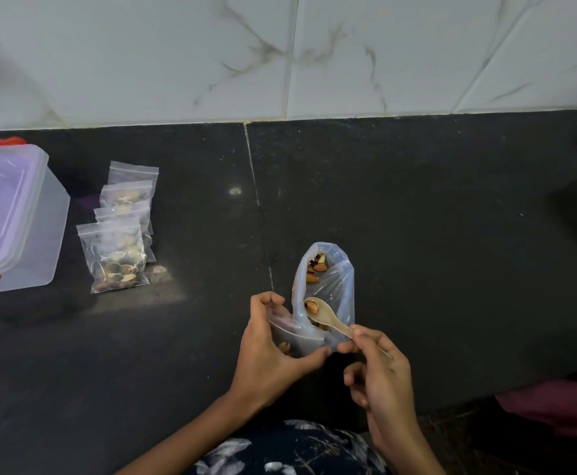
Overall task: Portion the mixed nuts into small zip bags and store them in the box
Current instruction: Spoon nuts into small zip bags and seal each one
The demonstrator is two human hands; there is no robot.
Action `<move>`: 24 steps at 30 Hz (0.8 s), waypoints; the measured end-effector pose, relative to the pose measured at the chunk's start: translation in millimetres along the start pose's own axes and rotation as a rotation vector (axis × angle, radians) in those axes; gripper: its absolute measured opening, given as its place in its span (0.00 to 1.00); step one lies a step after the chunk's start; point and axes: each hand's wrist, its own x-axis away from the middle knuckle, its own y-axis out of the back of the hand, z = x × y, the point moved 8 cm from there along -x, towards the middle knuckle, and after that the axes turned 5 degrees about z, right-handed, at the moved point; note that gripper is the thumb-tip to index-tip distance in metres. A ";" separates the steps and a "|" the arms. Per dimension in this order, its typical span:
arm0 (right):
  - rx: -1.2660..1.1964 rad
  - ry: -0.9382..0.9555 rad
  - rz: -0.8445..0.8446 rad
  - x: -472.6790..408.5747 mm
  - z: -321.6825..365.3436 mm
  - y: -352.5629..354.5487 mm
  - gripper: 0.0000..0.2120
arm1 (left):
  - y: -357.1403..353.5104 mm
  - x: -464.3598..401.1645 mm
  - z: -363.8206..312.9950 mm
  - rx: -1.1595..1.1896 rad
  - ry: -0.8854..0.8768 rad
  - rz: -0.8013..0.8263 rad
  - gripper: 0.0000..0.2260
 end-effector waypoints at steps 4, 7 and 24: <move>-0.028 0.011 -0.035 -0.9 -0.6 0.8 0.06 | 3.0 0.0 -6.4 0.007 -0.035 -0.034 0.28; -0.071 0.034 -0.031 3.5 6.2 2.7 0.06 | 8.0 1.2 -11.9 -0.022 -0.088 -0.053 0.25; 0.773 1.044 0.134 79.5 83.8 -40.0 0.08 | 15.3 -10.2 -32.5 0.064 -0.206 -0.062 0.31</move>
